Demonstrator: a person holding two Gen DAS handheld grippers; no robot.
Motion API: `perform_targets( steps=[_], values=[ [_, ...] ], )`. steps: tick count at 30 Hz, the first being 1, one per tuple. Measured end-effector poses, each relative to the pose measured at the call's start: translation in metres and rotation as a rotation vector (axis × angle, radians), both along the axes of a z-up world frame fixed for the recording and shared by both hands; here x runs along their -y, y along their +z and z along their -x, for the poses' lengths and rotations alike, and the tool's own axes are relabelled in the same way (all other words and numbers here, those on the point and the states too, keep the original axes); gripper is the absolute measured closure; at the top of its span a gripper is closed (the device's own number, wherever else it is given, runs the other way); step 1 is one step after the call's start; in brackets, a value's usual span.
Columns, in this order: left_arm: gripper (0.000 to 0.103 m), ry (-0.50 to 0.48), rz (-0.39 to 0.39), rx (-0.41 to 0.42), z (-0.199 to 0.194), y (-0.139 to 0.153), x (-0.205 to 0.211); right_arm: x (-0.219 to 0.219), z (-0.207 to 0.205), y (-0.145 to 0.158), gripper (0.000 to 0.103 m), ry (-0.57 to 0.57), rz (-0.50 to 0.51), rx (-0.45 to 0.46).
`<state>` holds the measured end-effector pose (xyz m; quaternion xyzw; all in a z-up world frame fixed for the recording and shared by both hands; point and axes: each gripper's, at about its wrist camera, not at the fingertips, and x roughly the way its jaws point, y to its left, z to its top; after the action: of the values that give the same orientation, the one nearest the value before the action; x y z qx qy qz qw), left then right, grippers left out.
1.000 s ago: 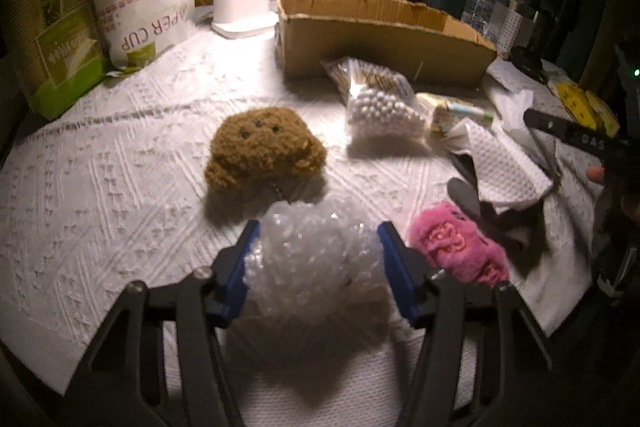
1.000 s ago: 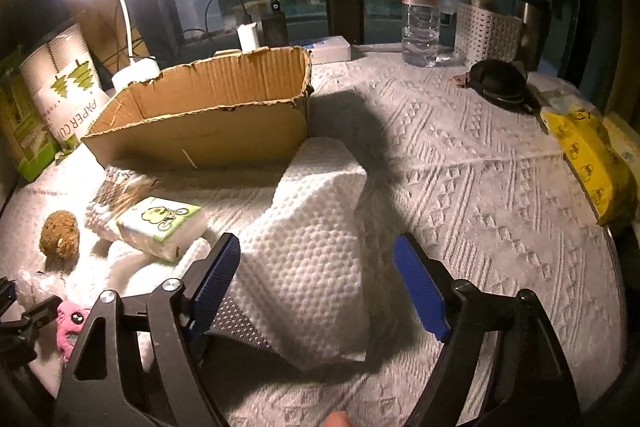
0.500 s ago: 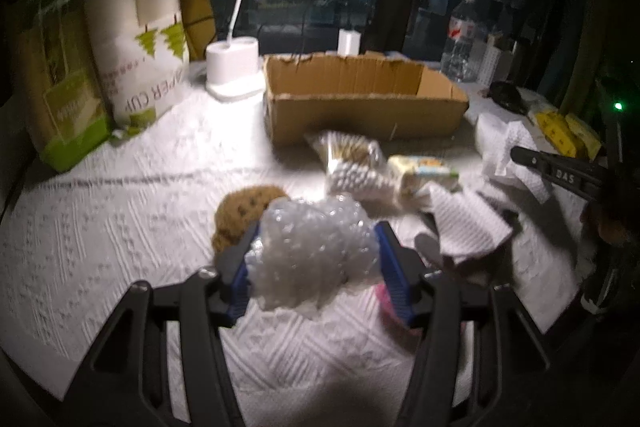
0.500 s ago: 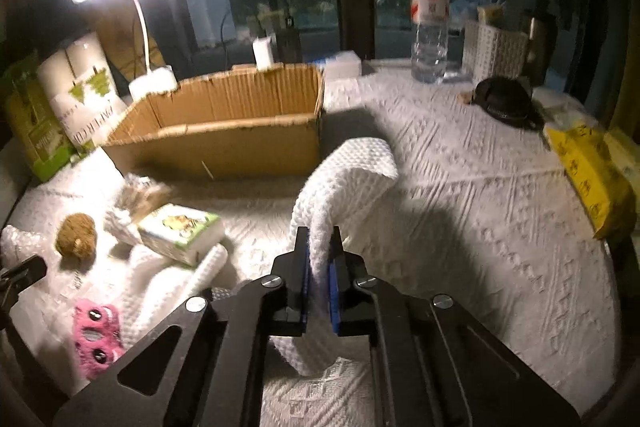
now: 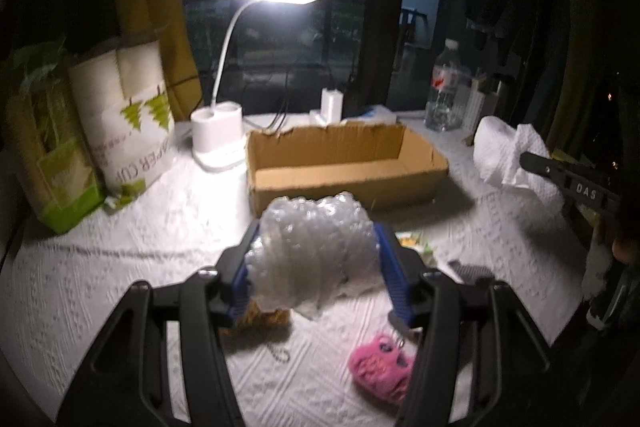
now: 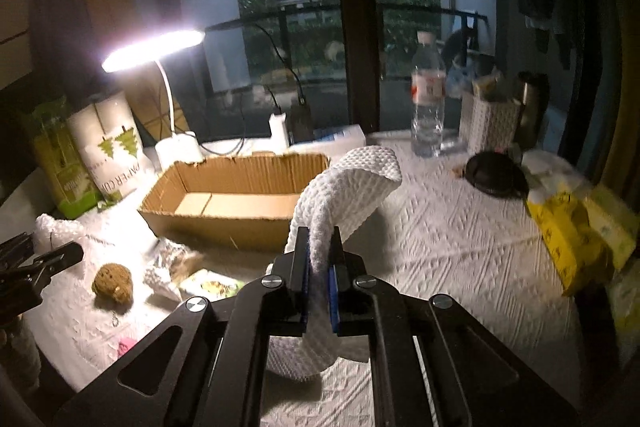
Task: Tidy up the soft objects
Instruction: 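Carry the bubble wrap and the white towel over the cardboard box with both tools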
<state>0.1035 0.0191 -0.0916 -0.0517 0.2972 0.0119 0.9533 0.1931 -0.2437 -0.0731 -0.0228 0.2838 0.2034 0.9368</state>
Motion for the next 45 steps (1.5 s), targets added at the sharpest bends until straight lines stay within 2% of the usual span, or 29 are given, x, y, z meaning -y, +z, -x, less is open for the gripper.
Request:
perform_targets(
  steps=[12,21,32,45],
  values=[
    [0.046,-0.033,-0.013,0.090,-0.044,0.035,0.015,-0.011,-0.028,0.019,0.095,0.075,-0.007,0.061],
    [0.046,-0.050,-0.009,0.100,-0.080,0.037,0.024,-0.023,-0.058,0.021,0.095,0.117,-0.014,0.067],
    [0.046,-0.078,0.022,0.065,-0.133,0.022,0.034,-0.048,-0.099,-0.004,0.095,0.178,-0.010,0.004],
    [0.046,-0.104,0.056,-0.064,-0.190,-0.025,0.041,-0.077,-0.133,-0.049,0.095,0.238,0.009,-0.113]
  ],
)
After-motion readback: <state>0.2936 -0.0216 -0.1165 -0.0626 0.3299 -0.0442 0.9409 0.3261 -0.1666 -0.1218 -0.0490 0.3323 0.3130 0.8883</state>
